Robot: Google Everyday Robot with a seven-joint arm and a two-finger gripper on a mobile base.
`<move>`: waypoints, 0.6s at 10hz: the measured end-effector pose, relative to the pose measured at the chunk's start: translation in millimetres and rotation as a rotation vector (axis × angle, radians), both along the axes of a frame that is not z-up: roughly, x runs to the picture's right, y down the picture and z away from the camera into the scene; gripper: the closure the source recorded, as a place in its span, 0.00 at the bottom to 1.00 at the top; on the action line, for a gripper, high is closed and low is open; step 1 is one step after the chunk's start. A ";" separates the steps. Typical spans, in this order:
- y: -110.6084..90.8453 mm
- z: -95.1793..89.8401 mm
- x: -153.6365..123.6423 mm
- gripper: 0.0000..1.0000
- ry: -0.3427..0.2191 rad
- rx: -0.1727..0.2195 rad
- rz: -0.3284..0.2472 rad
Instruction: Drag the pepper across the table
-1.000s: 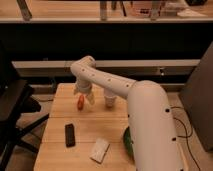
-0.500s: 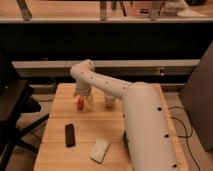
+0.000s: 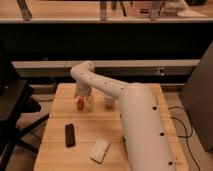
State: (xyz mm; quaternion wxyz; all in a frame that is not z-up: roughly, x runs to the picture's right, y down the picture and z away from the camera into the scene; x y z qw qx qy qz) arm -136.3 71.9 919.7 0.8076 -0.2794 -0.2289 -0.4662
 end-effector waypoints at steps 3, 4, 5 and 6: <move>2.3 3.6 1.2 0.20 0.004 -0.012 -0.019; 2.9 5.1 1.3 0.20 0.005 -0.013 -0.023; 5.1 7.4 1.9 0.20 0.006 -0.015 -0.028; 4.2 8.2 3.0 0.20 0.006 -0.014 -0.029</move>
